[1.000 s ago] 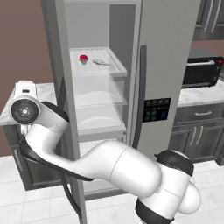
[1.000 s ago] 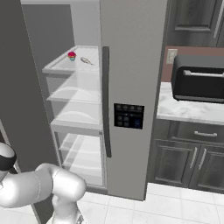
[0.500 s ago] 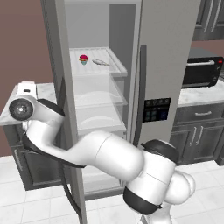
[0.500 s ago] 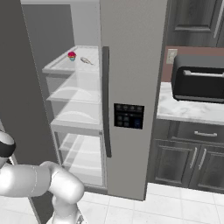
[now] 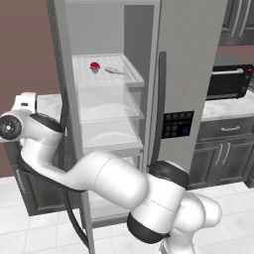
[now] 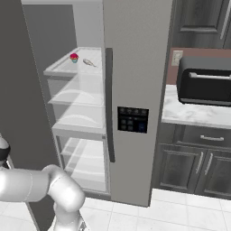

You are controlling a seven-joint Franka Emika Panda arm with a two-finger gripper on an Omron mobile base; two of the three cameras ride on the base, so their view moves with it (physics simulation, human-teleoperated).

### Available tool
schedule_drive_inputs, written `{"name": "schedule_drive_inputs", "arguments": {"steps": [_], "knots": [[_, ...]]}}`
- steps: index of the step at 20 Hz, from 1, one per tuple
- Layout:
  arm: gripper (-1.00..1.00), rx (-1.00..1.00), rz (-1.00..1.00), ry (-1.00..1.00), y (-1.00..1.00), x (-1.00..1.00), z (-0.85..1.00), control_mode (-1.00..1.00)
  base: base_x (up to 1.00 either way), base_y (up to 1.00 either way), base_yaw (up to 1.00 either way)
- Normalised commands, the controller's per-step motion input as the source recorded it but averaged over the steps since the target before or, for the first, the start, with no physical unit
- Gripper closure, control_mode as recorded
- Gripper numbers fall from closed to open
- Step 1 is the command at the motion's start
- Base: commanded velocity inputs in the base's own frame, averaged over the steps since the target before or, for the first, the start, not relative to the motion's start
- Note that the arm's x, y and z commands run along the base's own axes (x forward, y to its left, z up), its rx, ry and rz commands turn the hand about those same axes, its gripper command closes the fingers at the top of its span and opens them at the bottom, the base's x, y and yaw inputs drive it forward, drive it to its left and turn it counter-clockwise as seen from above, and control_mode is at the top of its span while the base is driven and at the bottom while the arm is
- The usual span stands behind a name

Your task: Pick up the frozen fish from the freezer, place it on any shelf in the fridge, and close the fridge and freezer doors when done.

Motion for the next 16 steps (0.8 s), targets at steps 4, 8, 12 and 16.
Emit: {"name": "schedule_drive_inputs", "arguments": {"steps": [4,8,12,16], "knots": [[-1.00,0.00,-0.08,-0.09,-0.36,0.00,-0.08,-1.00,0.00,0.00,0.00],[-1.00,0.00,-0.06,-0.12,-0.62,0.00,-0.04,-1.00,0.00,0.00,0.00],[-1.00,0.01,-0.05,-0.11,-0.82,0.00,-0.04,-1.00,0.00,0.00,0.00],[-1.00,0.01,-0.04,-0.10,-0.81,0.00,-0.04,-1.00,0.00,0.00,0.00]]}}
